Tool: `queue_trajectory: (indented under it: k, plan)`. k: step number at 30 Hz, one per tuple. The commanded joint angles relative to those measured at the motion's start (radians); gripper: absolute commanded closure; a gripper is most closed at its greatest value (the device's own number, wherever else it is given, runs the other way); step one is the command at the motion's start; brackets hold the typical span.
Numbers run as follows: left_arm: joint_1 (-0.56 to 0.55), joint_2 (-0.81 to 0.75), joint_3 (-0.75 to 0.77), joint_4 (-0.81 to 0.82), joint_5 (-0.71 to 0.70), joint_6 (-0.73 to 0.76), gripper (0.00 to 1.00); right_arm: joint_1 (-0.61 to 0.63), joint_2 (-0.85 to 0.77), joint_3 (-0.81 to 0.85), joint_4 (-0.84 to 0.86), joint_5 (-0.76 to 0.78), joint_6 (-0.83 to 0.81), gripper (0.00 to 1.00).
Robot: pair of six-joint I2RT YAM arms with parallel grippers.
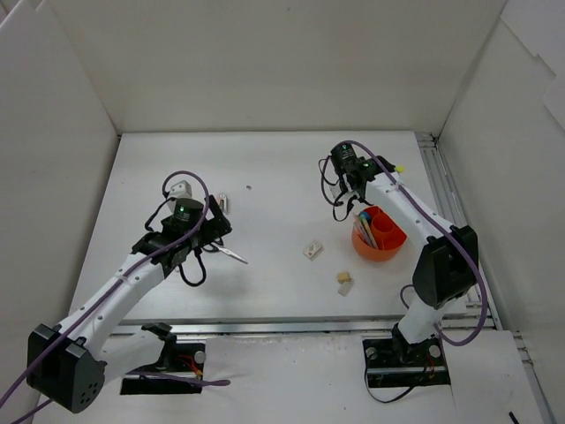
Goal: Sort the stationery into containers
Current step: Place the pen in the storage box.
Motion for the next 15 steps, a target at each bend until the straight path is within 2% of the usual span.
queue_trajectory:
  k: [1,9,15]
  plan:
    - [0.027,0.03,0.014,0.104,0.114,0.056,0.01,0.015,-0.062,0.019,-0.184,0.015,-0.054,1.0]
    - [0.09,0.099,0.009,0.196,0.256,0.067,0.0,0.034,-0.107,-0.039,-0.308,-0.052,-0.034,1.0]
    - [0.09,0.105,-0.008,0.194,0.234,0.041,0.01,0.042,-0.101,-0.065,-0.359,-0.103,-0.047,1.0]
